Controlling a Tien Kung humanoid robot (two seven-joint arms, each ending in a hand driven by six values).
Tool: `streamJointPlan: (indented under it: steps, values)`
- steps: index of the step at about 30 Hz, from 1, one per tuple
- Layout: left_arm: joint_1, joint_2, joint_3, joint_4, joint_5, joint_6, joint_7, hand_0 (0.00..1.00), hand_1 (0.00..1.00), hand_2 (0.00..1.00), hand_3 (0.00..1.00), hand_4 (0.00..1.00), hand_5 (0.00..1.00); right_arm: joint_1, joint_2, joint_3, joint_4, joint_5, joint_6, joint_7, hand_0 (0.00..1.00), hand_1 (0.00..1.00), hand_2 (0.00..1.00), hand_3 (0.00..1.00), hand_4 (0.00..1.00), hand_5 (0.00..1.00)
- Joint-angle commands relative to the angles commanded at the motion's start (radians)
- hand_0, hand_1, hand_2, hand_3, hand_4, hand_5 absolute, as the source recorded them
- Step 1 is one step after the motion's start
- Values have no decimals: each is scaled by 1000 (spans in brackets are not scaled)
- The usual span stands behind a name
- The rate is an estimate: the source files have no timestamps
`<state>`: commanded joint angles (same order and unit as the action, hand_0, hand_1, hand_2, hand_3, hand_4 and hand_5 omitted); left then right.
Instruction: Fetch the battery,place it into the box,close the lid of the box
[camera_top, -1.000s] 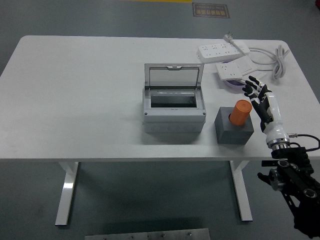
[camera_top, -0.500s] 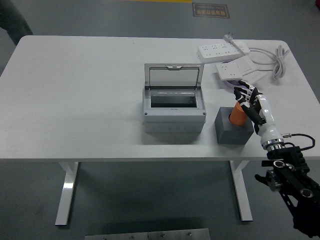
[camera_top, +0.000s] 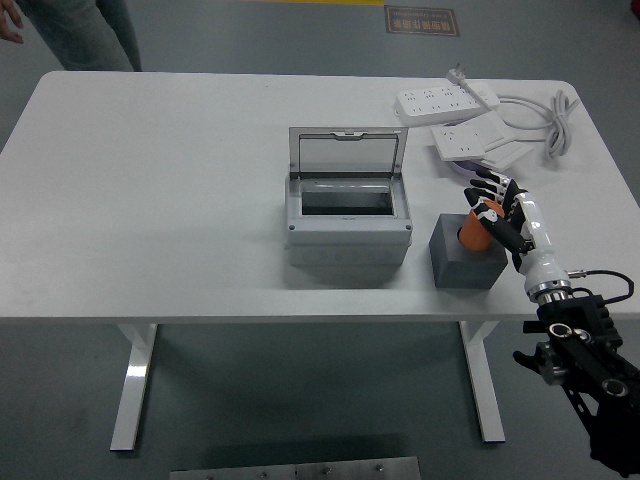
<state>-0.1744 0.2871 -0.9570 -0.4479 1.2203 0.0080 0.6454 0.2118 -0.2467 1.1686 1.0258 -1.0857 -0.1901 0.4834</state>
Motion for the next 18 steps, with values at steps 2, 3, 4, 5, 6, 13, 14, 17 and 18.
streamJointPlan:
  steps: [2,3,4,5,6,13,14,17,18]
  values:
    - [-1,0,0,0,1,-1,0,632,698,573,541,500,2,2,0,-2,-3,0,0,1,707,721,734,735,858,387]
    - [-1,-1,0,0,2,-1,0,632,698,573,541,500,2,3,-1,-3,-6,0,0,1,716,721,736,729,853,372]
    - [-1,-1,-1,0,2,-2,0,632,698,573,541,500,2,4,-1,-4,-9,0,0,1,716,721,736,729,853,372]
    - [-2,-1,-1,0,3,-2,0,632,698,573,541,500,2,5,-1,-5,-11,0,0,1,716,721,736,729,853,372]
    - [-2,-1,-1,0,3,-3,0,632,698,573,541,500,2,6,-1,-6,-12,1,0,2,716,721,736,729,853,372]
    - [-4,-2,-4,0,7,-5,0,632,698,573,541,500,2,12,-5,-24,-18,6,1,2,713,721,733,738,853,369]
    - [-4,-3,-5,0,8,-5,0,632,698,573,541,500,2,14,-6,-30,-18,7,1,1,713,721,733,738,853,369]
    - [-4,-3,-6,0,9,-6,0,632,698,573,541,500,2,16,-8,-42,-18,8,1,-1,704,720,732,739,849,362]
    - [-4,-2,-6,0,10,-6,0,632,698,573,541,500,2,17,-10,-49,-19,9,1,-2,704,720,732,739,849,362]
